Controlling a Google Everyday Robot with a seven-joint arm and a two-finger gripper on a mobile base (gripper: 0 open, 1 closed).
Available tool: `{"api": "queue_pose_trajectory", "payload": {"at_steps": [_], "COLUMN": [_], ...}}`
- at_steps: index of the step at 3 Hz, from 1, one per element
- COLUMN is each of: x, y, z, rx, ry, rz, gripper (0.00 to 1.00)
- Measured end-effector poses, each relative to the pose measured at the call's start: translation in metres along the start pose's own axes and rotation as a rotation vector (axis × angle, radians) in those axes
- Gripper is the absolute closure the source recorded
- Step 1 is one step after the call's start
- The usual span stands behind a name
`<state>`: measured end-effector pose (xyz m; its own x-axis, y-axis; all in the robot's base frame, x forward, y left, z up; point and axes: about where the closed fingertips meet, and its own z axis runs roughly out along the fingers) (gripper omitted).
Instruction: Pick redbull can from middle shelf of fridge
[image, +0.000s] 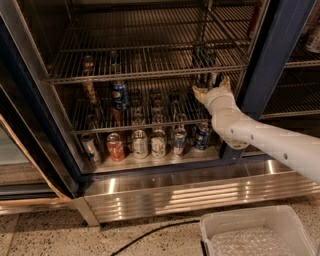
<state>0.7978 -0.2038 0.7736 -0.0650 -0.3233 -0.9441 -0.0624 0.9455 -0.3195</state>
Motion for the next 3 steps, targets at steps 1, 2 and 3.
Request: {"api": "queue_pose_trajectory", "payload": {"at_steps": [1, 2, 3], "x": [0.0037, 0.0042, 0.0016], "y": [-0.0143, -0.0164, -0.015], "z": [0.0005, 0.0025, 0.0045], "rx": [0.058, 0.07, 0.064], "ry": [0.006, 0.004, -0.005], "rz": [-0.004, 0.0, 0.005], "gripper": [0.28, 0.32, 0.33]}}
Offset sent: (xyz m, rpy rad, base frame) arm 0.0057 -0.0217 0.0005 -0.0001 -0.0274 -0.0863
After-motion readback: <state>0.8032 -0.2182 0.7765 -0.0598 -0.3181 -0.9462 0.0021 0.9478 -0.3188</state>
